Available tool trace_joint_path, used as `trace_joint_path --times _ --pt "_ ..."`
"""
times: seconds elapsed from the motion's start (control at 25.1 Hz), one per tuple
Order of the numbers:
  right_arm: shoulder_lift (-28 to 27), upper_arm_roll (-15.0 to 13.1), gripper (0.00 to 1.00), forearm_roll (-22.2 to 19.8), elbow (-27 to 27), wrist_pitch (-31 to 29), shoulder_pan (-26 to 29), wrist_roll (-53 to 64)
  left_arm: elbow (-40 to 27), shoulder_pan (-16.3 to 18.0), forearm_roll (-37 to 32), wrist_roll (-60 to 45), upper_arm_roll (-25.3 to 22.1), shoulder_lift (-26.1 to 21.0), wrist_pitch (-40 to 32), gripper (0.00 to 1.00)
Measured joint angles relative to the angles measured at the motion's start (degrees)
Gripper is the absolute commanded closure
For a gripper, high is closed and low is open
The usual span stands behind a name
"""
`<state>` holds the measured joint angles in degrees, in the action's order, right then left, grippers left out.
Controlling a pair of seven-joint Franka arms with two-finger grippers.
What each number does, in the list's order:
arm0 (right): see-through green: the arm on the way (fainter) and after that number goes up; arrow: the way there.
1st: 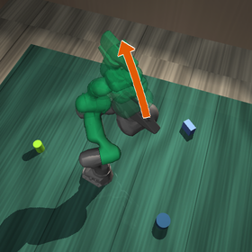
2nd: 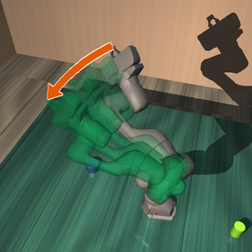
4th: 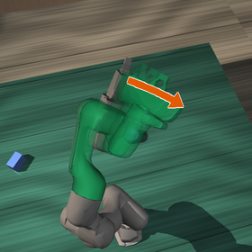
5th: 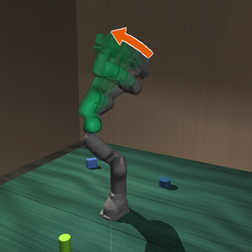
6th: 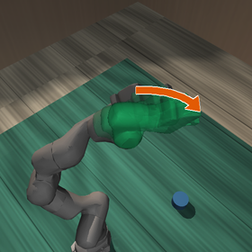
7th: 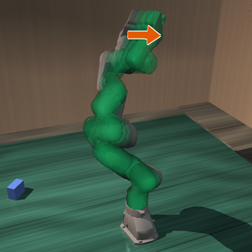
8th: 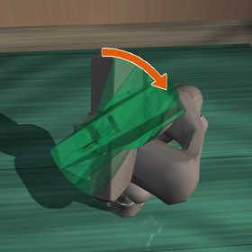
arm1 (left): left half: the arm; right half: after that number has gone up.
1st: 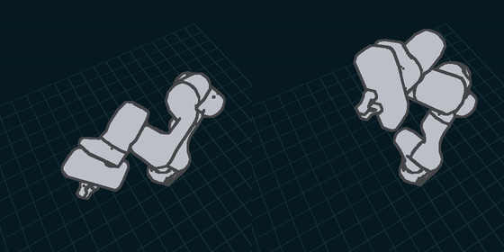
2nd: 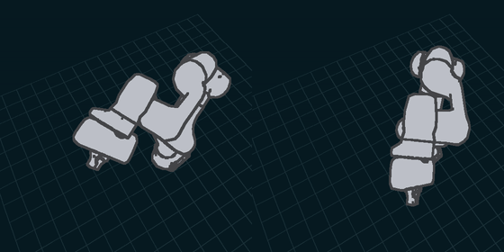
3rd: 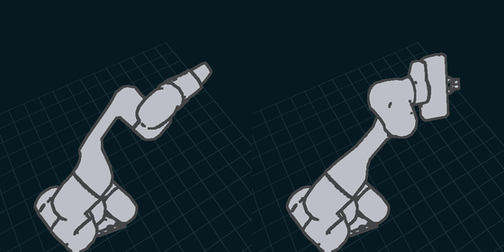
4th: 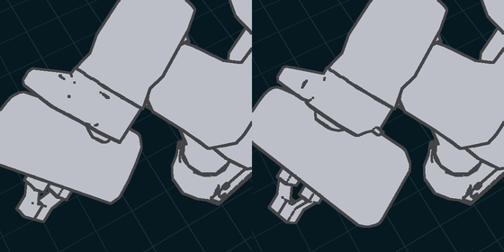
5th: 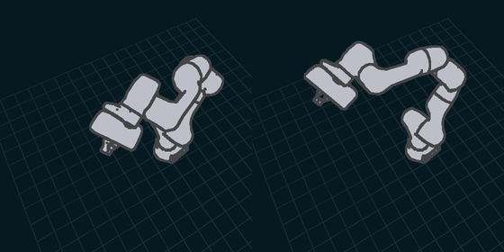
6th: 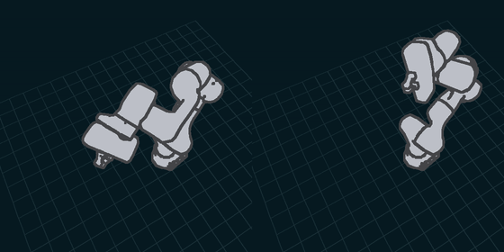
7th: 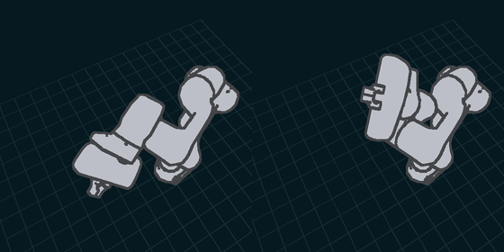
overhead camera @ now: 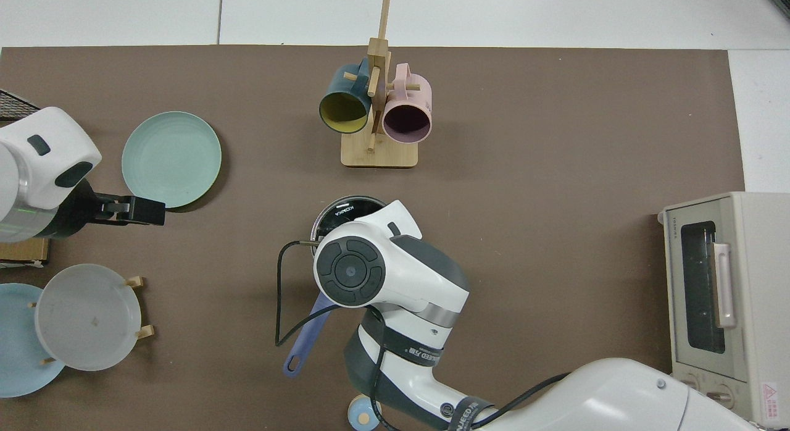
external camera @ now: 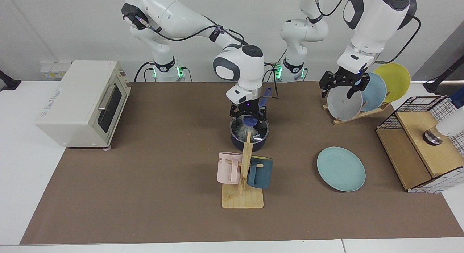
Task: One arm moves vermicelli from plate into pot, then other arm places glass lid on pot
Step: 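Lower the glass lid onto the saucepan with the right gripper, then open the right gripper to release the lid on the saucepan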
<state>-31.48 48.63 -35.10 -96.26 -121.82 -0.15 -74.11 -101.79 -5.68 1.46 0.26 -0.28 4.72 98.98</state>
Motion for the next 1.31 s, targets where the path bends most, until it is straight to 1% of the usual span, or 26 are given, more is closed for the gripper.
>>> trace_joint_path --times 0.28,0.52,0.64,0.8,0.88,0.96,1.0,1.08,1.16,1.28,1.31 --pt "-0.22 0.09 0.0 0.0 1.9 0.83 -0.76 -1.23 0.0 0.0 0.0 0.0 0.0 0.0 0.0 0.0" --pt "-0.56 0.31 0.0 0.0 4.72 4.06 -1.92 -1.67 0.0 0.0 0.0 0.0 0.0 0.0 0.0 0.0" --pt "-0.55 0.83 0.0 0.0 6.47 7.09 -2.07 -1.67 0.0 0.0 0.0 0.0 0.0 0.0 0.0 0.0" --pt "0.26 1.9 0.0 -0.05 9.06 12.76 -3.07 -1.38 0.0 0.0 0.0 0.0 0.0 0.0 0.0 0.0" --pt "1.7 2.06 0.0 0.12 9.87 15.25 -3.6 -0.12 0.0 0.0 0.0 0.0 0.0 0.0 0.0 0.0" --pt "3.69 1.72 0.0 1.75 10.35 17.32 -3.74 2.01 0.0 0.0 0.0 0.0 0.0 0.0 0.0 0.0" --pt "4.86 1.1 0.0 3.24 10.56 18.09 -3.8 3.25 0.0 0.0 0.0 0.0 0.0 0.0 0.0 0.0" --pt "7.95 -1.8 0.0 7.17 10.85 19.24 -4.18 6.88 0.0 0.0 0.0 0.0 0.0 0.0 0.0 0.0" --pt "11.76 -6.4 0.0 11.74 10.87 19.96 -4.99 12.32 0.0 0.0 0.0 0.0 0.0 0.0 0.0 0.0" --pt "18.34 -14.74 0.0 18.96 10.29 21.49 -6.3 21.48 0.0 0.0 0.0 0.0 0.0 0.0 0.0 0.0" --pt "20.12 -16.55 0.0 20.41 9.89 22.13 -6.3 23.63 0.0 0.0 0.0 0.0 0.0 0.0 0.0 0.0"
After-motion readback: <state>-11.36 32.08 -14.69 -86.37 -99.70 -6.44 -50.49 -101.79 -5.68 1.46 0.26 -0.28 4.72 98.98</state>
